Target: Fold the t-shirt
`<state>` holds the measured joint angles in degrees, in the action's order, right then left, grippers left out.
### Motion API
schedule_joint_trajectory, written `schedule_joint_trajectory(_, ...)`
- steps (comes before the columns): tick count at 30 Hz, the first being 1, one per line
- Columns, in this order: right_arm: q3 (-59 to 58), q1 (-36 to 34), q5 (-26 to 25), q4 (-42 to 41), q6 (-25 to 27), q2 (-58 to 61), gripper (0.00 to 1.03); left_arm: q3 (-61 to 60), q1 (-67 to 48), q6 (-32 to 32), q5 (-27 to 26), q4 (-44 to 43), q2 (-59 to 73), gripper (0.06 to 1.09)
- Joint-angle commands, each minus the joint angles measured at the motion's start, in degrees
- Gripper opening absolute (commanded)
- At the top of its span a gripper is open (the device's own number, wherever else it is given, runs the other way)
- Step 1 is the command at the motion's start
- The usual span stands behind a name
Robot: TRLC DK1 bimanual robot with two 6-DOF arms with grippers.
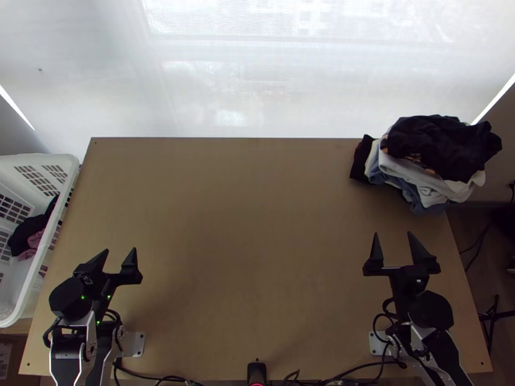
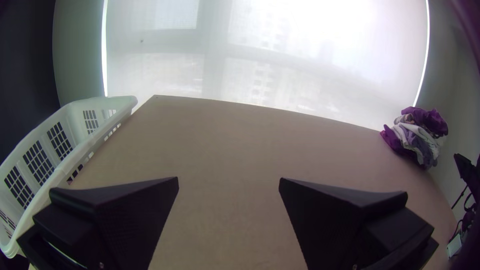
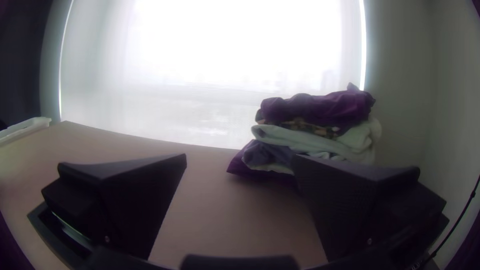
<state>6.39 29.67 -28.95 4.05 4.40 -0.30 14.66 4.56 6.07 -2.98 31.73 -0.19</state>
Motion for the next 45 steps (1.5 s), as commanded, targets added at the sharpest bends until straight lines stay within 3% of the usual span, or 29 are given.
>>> schedule_joint_trajectory(1, -0.42, -1.46, -4.19, -5.64, 5.62, 0.21, 0.98, 0.02, 0.01, 0.00, 0.00, 0.00, 0.01, 1.04)
schedule_joint_trajectory(5, 6.00, 0.30, -3.75, -5.81, 9.66, 4.16, 0.98, 0.02, 0.01, 0.00, 0.00, 0.00, 0.01, 1.04)
schedule_joint_trajectory(9, 19.97, -1.55, -4.10, 2.45, 7.20, 19.46, 0.98, 0.02, 0.01, 0.00, 0.00, 0.00, 0.01, 1.04)
schedule_joint_trajectory(18, 46.08, -4.53, -5.42, 32.24, -15.83, 41.96, 0.98, 0.02, -0.25, -0.53, 0.17, 0.27, 0.01, 1.04)
schedule_joint_trajectory(22, 50.30, -7.70, -5.24, 38.13, -19.43, 44.68, 0.98, 2.40, -0.60, -13.89, 0.26, 0.79, -0.08, 1.04)
schedule_joint_trajectory(25, 54.69, -8.14, -5.06, 44.55, -17.76, 46.70, 0.98, 3.27, 0.72, -14.33, 0.26, 0.88, 0.27, 1.04)
schedule_joint_trajectory(28, 58.12, -7.35, -5.06, 49.21, -16.01, 49.34, 0.98, 6.61, 2.21, -9.32, 0.70, -1.14, 2.82, 1.04)
schedule_joint_trajectory(34, 58.29, -6.82, -5.15, 50.79, -15.13, 50.30, 0.98, 27.18, 9.94, -2.11, 0.79, 3.87, 32.71, 1.04)
schedule_joint_trajectory(40, 60.84, -9.98, -5.94, 54.57, -13.90, 53.12, 0.98, 38.78, 18.29, 3.25, 0.87, -1.40, 42.29, 1.04)
schedule_joint_trajectory(45, 59.61, -12.71, -5.86, 55.36, -5.90, 52.33, 0.98, 46.87, 28.31, 6.59, 0.87, 0.00, 54.15, 1.04)
